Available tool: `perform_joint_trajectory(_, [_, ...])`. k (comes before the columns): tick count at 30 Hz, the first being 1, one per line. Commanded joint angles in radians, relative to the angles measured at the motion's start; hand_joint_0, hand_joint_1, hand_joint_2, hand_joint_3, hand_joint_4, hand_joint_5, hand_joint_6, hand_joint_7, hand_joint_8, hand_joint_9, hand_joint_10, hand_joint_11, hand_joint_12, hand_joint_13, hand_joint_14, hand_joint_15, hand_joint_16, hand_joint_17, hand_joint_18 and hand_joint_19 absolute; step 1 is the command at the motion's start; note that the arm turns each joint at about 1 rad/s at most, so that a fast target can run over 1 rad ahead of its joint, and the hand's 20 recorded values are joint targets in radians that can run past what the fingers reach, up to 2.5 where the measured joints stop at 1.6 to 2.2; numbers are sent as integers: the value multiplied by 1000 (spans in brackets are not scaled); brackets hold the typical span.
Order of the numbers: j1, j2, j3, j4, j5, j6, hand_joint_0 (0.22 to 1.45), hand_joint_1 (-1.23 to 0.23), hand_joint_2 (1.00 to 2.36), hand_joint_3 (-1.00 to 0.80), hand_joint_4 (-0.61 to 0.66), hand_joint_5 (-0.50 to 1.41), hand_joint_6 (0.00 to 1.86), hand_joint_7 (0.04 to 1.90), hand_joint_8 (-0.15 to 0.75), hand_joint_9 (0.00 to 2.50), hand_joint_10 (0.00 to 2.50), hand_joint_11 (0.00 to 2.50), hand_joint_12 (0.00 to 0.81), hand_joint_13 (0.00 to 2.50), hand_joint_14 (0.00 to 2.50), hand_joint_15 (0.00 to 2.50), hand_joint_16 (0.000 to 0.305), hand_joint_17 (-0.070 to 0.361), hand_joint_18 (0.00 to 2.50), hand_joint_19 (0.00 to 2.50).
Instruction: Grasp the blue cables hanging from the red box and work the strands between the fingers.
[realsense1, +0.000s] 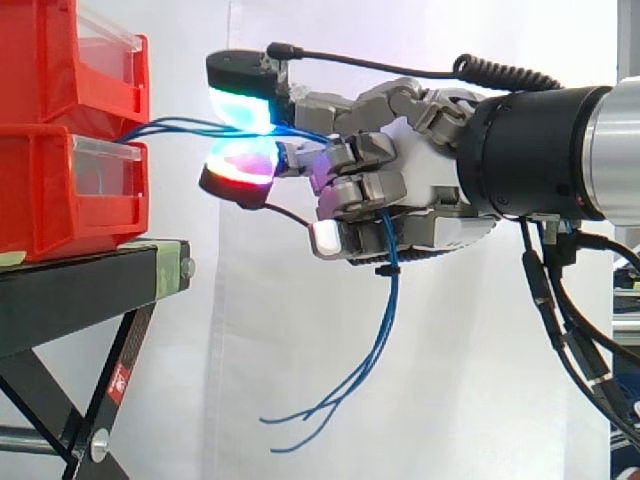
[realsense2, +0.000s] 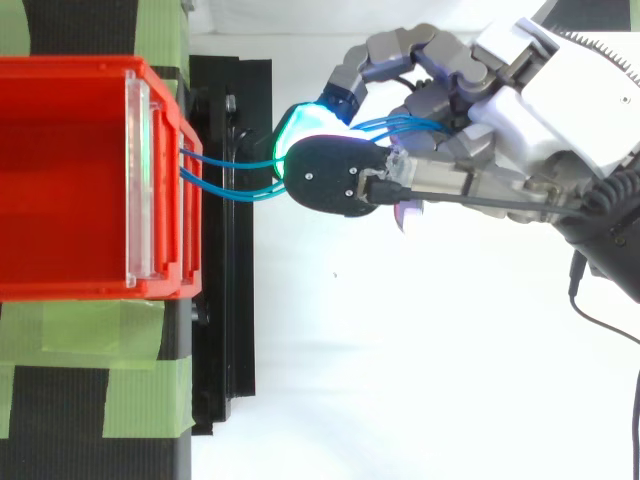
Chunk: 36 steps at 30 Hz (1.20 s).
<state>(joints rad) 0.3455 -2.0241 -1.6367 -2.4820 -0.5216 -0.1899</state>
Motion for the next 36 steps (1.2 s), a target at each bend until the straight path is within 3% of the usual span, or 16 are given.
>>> perform_joint_trajectory(1, [0,-1,0,0,0,0,807,-730,1011,-679,200,-185,1319,976,507,1641,2500,2500,726,1976,2500,1785,259,194,2500,608])
perform_joint_trajectory(5, [-2,1,0,0,0,0,827,-744,1013,-616,195,-206,1335,970,507,1641,2500,2500,726,1976,2500,1785,259,194,2500,608])
perform_joint_trajectory(8, [0,-1,0,0,0,0,818,-762,1011,-711,195,-222,1344,958,507,1641,2500,2500,726,1976,2500,1785,259,194,2500,608])
perform_joint_trajectory(12, [-2,-1,0,0,0,0,885,-778,1019,-408,190,-230,1358,952,507,1641,2500,2500,726,1976,2500,1785,259,194,2500,608])
perform_joint_trajectory(14, [-2,-1,0,0,0,1,855,-786,1015,-548,190,-239,1359,951,507,1641,2500,2500,726,1976,2500,1785,259,194,2500,608])
perform_joint_trajectory(16, [-2,-1,0,0,0,1,813,-795,1005,-895,198,-252,1347,955,507,1641,2500,2500,726,1976,2500,1785,259,194,2500,608])
perform_joint_trajectory(18, [-2,-1,0,0,0,1,811,-802,1000,-1000,199,-254,1346,954,507,1641,2500,2500,726,1976,2500,1785,259,194,2500,608])
perform_joint_trajectory(21, [-2,-1,0,0,0,1,827,-820,1000,-990,202,-259,1343,953,507,1641,2500,2500,726,1976,2500,1785,259,194,2500,608])
perform_joint_trajectory(25, [-2,-1,0,0,0,0,834,-826,1007,-803,199,-274,1327,957,507,1641,2500,2500,726,1976,2500,1785,259,194,2500,608])
perform_joint_trajectory(30, [-2,-1,0,0,0,0,821,-828,1004,-898,209,-288,1290,955,507,1641,2500,2500,726,1976,2500,1785,259,194,2500,608])
perform_joint_trajectory(32, [-2,1,2,0,0,0,876,-840,1014,-625,205,-296,1278,960,507,1641,2500,2500,726,1976,2500,1785,259,194,2500,608])
perform_joint_trajectory(34, [-2,-1,0,0,0,-2,915,-821,1023,-203,202,-299,1285,946,507,1641,2500,2500,726,1976,2500,1785,259,194,2500,608])
perform_joint_trajectory(36, [-2,-1,0,2,3,-2,927,-799,1023,47,210,-300,1309,923,507,1641,2500,2500,726,1976,2500,1785,259,194,2500,608])
